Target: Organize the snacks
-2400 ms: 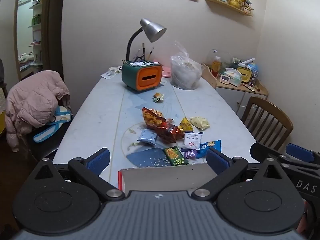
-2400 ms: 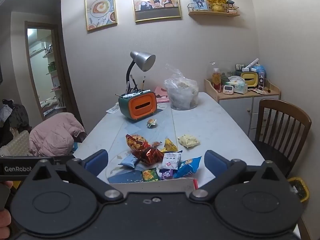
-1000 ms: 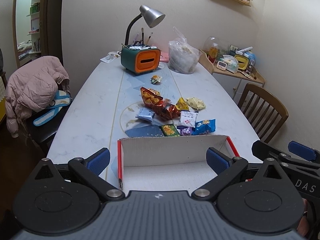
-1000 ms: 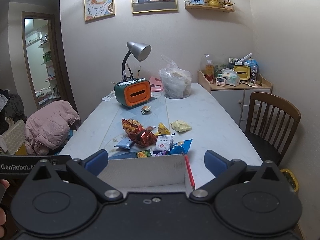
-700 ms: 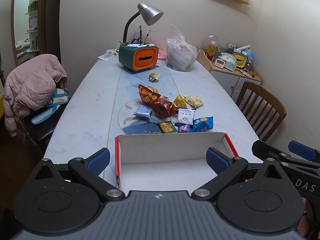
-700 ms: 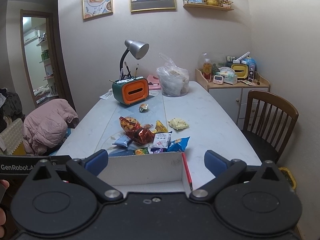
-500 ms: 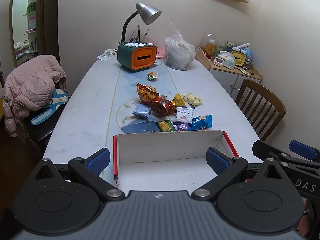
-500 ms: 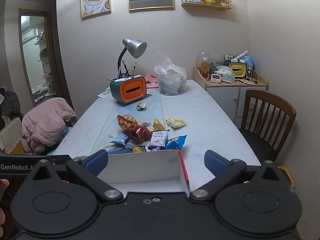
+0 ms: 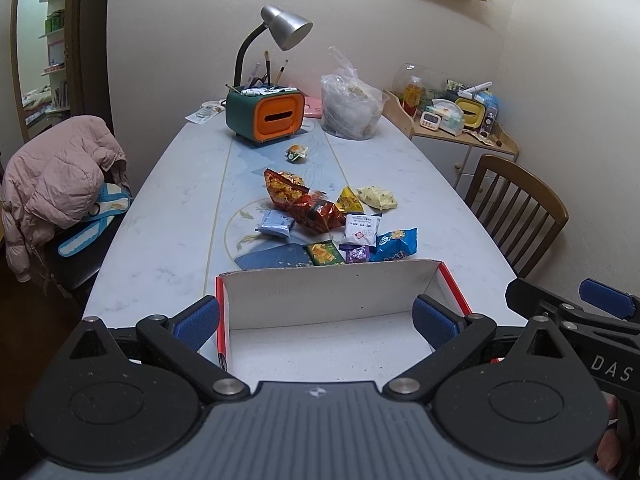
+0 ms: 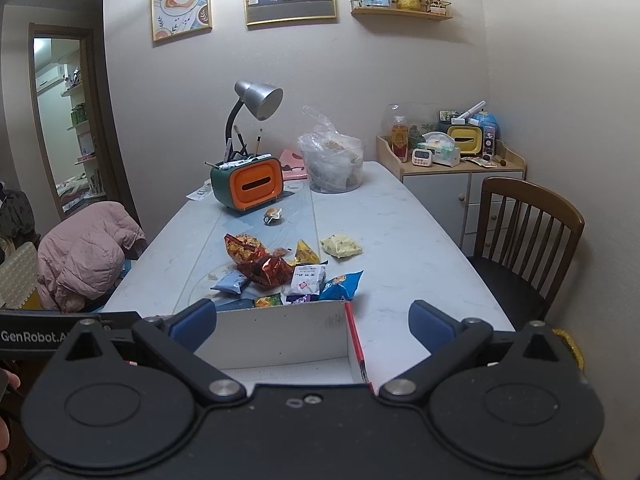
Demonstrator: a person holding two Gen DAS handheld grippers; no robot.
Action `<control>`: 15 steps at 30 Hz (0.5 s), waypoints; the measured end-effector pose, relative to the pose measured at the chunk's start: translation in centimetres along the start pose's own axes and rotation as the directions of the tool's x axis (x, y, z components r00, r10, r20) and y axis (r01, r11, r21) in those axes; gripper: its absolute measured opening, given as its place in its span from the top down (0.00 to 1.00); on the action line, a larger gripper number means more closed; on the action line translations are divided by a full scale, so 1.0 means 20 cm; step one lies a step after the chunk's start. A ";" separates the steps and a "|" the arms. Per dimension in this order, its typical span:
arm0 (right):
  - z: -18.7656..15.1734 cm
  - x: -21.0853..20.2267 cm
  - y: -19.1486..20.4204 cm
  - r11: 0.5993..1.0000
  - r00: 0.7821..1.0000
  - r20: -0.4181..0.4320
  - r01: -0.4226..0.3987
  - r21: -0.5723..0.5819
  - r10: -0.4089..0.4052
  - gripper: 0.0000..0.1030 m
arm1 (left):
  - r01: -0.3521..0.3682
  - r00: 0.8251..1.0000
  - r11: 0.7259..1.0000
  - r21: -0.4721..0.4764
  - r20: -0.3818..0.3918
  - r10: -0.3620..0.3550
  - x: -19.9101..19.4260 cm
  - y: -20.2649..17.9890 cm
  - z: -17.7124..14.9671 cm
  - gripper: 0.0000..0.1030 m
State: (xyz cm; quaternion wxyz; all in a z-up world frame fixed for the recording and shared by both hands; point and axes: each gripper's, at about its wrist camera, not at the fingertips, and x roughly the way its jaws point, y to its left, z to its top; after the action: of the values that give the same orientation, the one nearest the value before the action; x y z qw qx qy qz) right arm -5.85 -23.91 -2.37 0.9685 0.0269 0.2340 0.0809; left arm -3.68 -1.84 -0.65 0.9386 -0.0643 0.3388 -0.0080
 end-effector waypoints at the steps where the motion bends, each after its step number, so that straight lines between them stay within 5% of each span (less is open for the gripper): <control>1: 0.00 0.00 0.00 1.000 1.000 0.000 0.001 0.000 -0.001 0.00 | -0.002 1.000 1.000 0.001 0.000 0.002 0.00 0.00 0.00 0.00; 15: 0.00 0.00 0.00 1.000 1.000 -0.001 -0.002 -0.001 0.002 0.00 | 0.002 1.000 1.000 -0.006 0.003 -0.002 0.01 0.02 0.00 0.00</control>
State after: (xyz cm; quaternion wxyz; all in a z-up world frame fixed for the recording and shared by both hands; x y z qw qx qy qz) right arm -5.81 -23.82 -2.46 0.9683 0.0266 0.2343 0.0820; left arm -3.56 -1.45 -0.90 0.9388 -0.0677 0.3375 -0.0079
